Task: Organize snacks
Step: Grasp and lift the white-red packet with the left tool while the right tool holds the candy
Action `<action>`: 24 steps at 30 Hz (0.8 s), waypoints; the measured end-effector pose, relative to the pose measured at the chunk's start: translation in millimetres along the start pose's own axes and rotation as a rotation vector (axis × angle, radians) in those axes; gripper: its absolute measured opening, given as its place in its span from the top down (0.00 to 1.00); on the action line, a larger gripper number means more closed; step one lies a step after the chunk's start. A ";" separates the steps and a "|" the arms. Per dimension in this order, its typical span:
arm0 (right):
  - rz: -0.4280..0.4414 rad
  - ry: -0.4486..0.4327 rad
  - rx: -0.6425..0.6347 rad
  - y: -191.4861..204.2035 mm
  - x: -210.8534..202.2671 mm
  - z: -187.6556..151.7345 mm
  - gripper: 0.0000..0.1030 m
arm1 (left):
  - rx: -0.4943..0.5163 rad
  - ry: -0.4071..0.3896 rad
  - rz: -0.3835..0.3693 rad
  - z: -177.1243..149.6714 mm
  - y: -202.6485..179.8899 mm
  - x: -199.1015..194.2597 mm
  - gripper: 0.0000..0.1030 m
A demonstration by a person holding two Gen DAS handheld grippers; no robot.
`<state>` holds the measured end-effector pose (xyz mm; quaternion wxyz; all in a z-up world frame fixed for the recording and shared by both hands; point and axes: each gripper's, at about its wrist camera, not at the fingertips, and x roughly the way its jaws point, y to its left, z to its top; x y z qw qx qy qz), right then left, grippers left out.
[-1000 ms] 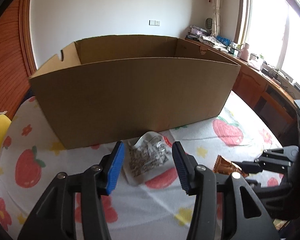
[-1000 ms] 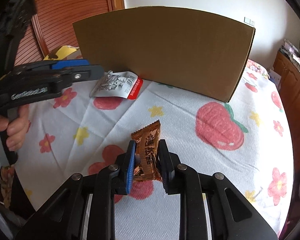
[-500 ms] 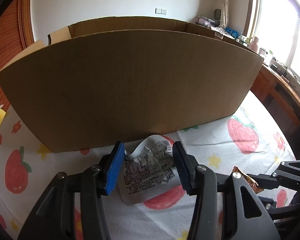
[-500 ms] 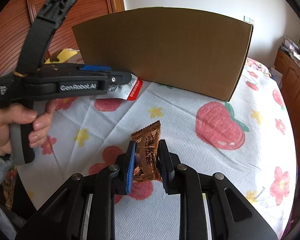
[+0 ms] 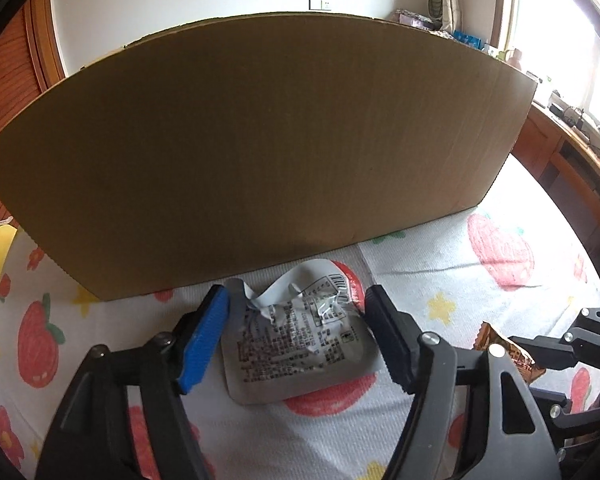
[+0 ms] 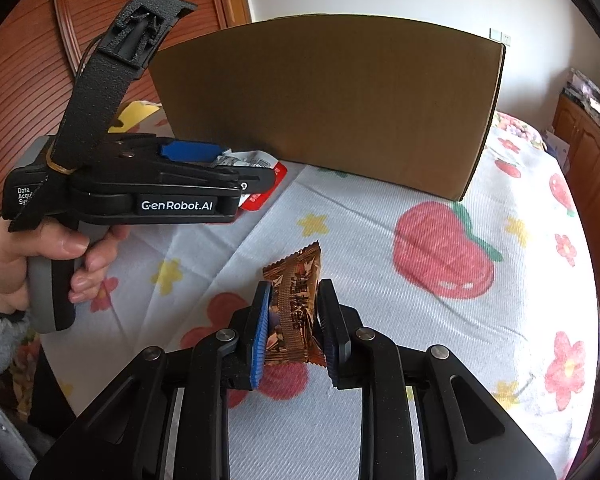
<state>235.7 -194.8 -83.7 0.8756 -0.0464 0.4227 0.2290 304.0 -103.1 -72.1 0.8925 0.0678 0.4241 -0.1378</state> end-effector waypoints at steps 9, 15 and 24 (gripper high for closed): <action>0.006 -0.002 -0.003 -1.9 0.7 -1.2 0.79 | 0.010 -0.013 0.018 5.0 -6.6 -9.0 0.31; 0.006 -0.002 -0.002 -0.7 0.5 -1.3 0.79 | 0.000 -0.006 0.013 5.7 -1.8 -11.9 0.31; 0.007 -0.002 -0.003 -0.1 0.8 -1.3 0.79 | -0.027 0.044 -0.021 4.7 0.8 3.0 0.29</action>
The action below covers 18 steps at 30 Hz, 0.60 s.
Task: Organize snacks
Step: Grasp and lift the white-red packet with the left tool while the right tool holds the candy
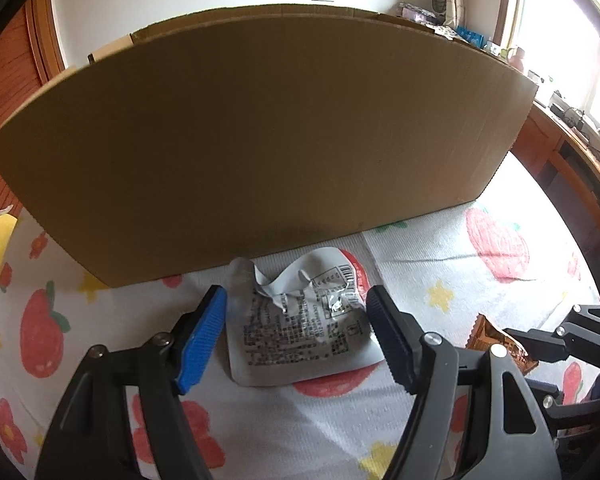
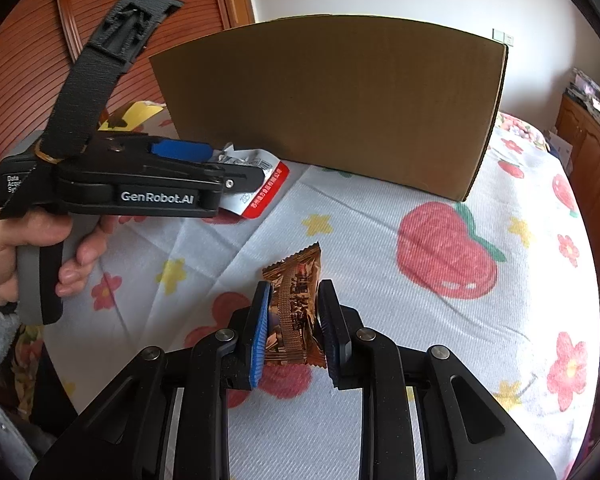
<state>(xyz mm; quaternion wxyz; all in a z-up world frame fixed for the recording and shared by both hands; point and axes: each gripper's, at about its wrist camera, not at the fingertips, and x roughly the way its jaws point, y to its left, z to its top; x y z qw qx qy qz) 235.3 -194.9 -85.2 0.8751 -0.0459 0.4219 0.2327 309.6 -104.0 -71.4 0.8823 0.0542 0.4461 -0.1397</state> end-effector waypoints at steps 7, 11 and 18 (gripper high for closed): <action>0.001 0.000 0.000 0.1 0.3 0.2 0.78 | -0.007 -0.001 -0.016 0.0 1.6 6.3 0.23; 0.001 0.000 0.000 0.4 0.3 0.2 0.78 | 0.035 -0.005 0.003 -4.8 -7.2 9.6 0.18; 0.002 0.001 -0.001 1.5 0.7 0.8 0.77 | 0.033 -0.005 -0.002 -3.2 -5.2 10.6 0.18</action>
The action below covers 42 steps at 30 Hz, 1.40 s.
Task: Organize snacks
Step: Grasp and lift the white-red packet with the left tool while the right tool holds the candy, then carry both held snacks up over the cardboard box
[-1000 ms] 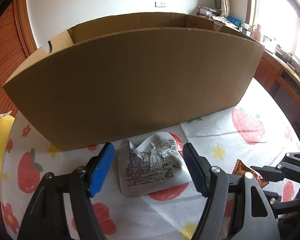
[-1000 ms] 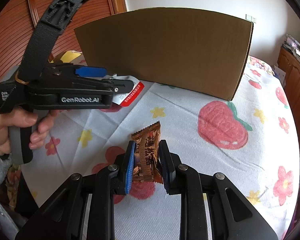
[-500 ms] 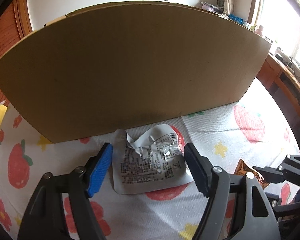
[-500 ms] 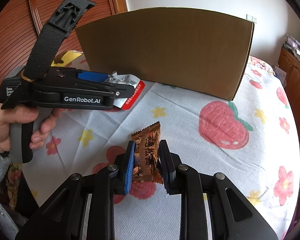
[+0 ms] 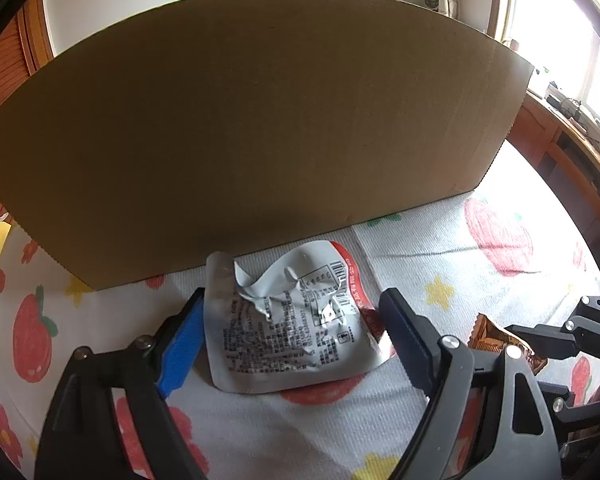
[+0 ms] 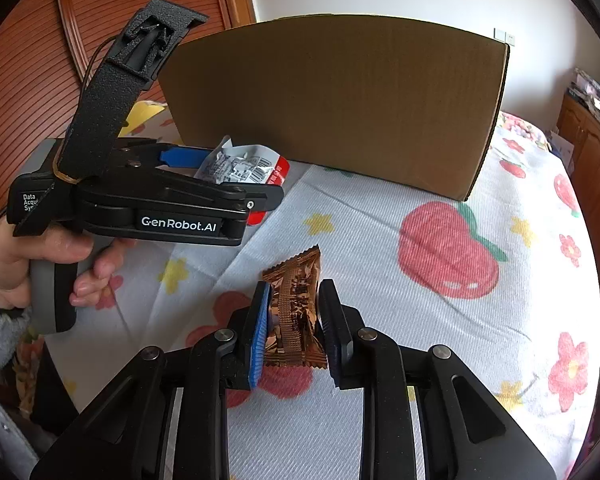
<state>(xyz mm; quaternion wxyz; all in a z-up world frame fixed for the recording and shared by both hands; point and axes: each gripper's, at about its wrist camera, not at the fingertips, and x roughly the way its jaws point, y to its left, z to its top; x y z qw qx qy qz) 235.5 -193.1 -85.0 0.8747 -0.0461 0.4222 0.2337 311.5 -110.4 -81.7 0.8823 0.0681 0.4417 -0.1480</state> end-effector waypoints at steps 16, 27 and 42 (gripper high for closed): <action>-0.006 0.002 -0.004 1.3 0.5 0.1 0.78 | 0.014 -0.015 -0.088 -22.3 11.0 -28.5 0.41; -0.043 -0.003 -0.007 7.8 0.1 -2.1 0.81 | 0.020 -0.103 -0.080 -21.0 21.5 -58.8 0.40; -0.039 -0.068 -0.013 2.7 -27.4 19.1 0.81 | 0.040 -0.203 -0.079 -8.5 42.7 -100.6 0.40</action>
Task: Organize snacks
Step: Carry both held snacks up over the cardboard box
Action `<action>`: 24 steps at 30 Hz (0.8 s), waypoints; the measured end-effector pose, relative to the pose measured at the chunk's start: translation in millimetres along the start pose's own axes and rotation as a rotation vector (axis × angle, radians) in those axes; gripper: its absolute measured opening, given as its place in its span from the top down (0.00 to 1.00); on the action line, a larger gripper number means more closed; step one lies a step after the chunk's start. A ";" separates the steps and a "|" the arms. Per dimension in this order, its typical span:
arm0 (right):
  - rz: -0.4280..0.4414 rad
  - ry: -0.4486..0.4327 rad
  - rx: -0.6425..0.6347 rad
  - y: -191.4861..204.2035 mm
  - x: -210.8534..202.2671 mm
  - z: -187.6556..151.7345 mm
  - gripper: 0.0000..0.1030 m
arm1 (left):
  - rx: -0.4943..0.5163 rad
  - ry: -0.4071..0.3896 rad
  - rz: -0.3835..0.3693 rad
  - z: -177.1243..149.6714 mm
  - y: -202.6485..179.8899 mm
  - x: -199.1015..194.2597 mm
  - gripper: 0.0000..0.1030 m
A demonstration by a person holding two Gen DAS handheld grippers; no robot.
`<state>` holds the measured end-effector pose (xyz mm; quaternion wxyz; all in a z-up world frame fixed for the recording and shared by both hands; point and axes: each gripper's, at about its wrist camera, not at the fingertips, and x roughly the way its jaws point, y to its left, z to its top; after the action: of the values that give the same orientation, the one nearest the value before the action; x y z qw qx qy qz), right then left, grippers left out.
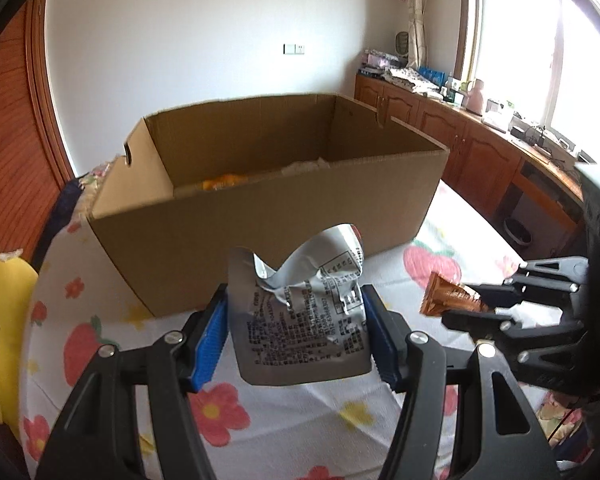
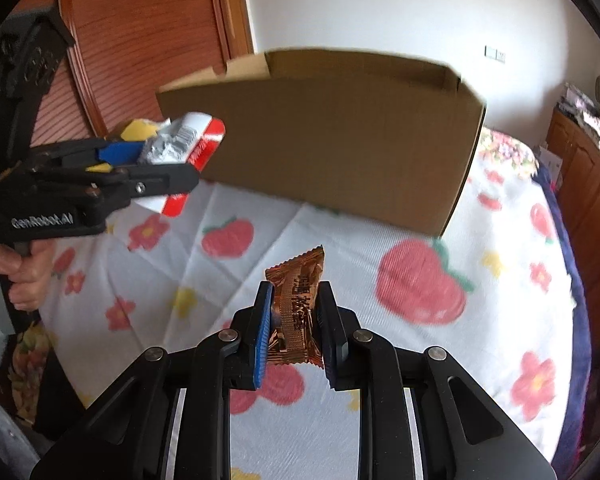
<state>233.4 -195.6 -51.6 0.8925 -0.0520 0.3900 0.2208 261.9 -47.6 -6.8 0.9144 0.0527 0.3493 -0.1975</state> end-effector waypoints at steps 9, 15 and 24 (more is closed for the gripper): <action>-0.014 -0.124 -0.054 -4.3 -31.8 64.7 0.81 | 0.020 -0.083 0.016 47.7 9.2 -10.1 0.39; -0.008 -0.185 -0.051 -13.2 -28.9 111.1 0.81 | 0.022 -0.124 0.033 84.4 22.9 1.6 0.39; -0.011 -0.175 -0.012 -33.8 14.0 145.5 0.81 | -0.006 -0.100 0.040 102.8 44.6 41.1 0.39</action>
<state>354.4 -182.4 36.1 0.9241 -0.0399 0.3087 0.2217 371.0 -44.1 41.3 0.9347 0.0471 0.3026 -0.1807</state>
